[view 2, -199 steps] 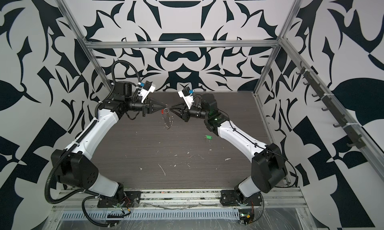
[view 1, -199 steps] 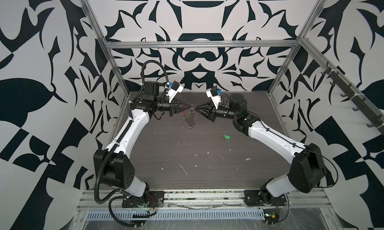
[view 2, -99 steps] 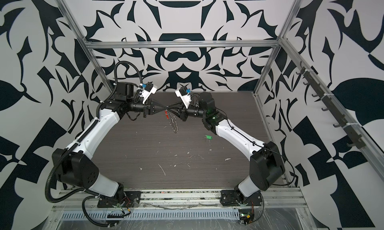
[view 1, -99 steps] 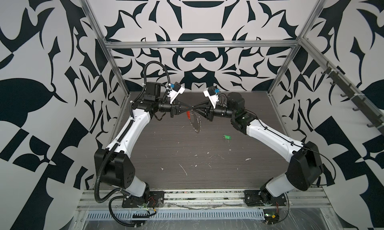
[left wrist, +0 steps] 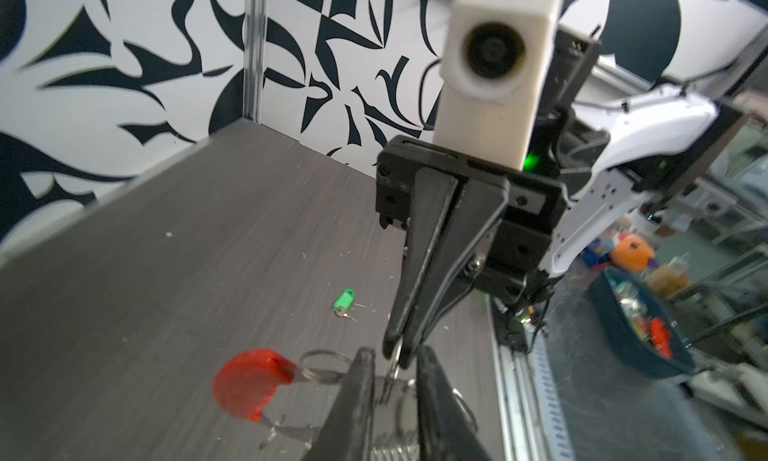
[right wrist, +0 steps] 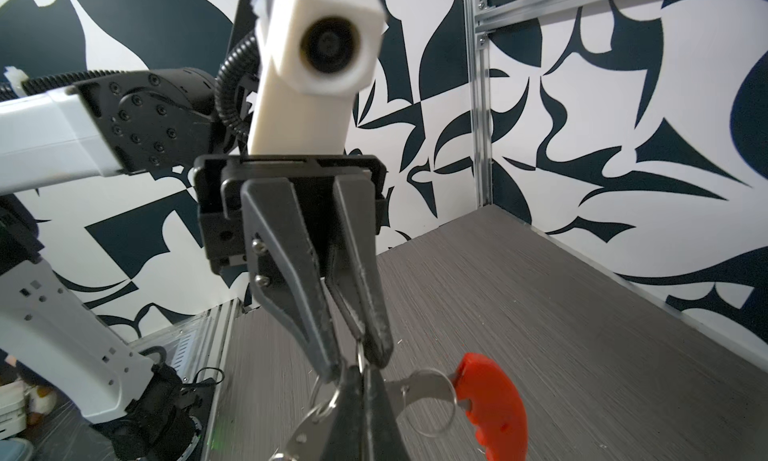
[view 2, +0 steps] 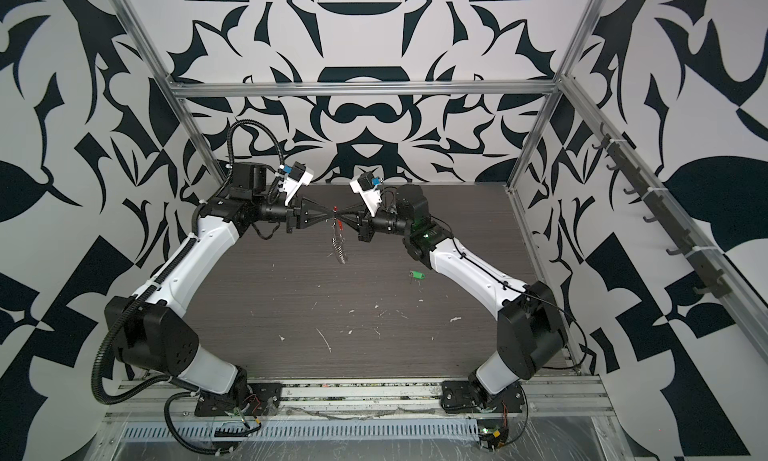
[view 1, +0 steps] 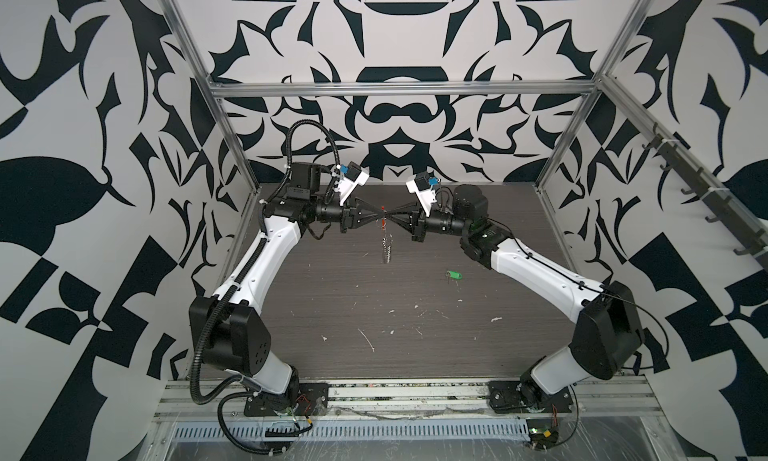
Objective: Put the keys on the keyring
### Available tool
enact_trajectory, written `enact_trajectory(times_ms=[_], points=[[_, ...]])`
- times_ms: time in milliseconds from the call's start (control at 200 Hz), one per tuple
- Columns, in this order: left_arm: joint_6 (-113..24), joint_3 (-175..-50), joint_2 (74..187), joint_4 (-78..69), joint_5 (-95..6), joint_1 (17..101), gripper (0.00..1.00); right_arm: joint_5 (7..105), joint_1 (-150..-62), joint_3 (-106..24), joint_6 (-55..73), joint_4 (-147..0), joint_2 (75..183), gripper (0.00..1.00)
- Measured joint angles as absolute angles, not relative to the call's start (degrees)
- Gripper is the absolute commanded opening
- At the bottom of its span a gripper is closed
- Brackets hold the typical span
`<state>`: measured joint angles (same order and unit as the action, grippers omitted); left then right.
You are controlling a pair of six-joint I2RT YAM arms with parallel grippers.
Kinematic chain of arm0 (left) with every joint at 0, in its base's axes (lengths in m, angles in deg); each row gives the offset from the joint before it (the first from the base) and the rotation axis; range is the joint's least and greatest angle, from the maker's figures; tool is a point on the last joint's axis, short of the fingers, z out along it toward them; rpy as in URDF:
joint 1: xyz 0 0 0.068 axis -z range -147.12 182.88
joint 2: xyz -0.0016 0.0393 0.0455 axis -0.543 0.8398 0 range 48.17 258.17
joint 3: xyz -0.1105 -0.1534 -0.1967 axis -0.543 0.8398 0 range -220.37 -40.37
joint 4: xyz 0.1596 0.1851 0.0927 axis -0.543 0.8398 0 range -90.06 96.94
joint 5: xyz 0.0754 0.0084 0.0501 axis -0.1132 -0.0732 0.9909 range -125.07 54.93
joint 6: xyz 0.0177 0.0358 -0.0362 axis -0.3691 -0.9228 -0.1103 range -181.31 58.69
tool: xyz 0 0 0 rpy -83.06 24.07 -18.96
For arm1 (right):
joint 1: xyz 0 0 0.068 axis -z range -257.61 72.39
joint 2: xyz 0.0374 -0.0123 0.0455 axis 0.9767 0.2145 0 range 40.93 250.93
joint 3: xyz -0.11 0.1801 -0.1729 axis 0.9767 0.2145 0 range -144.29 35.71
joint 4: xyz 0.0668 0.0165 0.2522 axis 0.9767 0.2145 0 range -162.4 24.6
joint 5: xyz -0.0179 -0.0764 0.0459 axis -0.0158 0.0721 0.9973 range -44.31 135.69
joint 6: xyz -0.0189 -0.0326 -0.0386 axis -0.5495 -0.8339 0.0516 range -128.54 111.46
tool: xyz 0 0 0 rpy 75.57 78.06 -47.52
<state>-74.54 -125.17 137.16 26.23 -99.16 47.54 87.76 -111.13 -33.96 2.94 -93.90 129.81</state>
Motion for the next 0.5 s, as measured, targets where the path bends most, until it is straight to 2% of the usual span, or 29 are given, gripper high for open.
enact_trajectory(times_ms=[260, 500], points=[[-64.38, -121.52, 136.16, 14.67, -96.83, 45.77, 0.23, 85.86, -111.50, -29.96, 5.56, -101.33, 129.81, 0.00], [-61.47, -121.36, 136.11, 11.98, -97.04, 45.11, 0.15, 85.31, -111.53, -29.02, 7.66, -106.18, 129.81, 0.00]])
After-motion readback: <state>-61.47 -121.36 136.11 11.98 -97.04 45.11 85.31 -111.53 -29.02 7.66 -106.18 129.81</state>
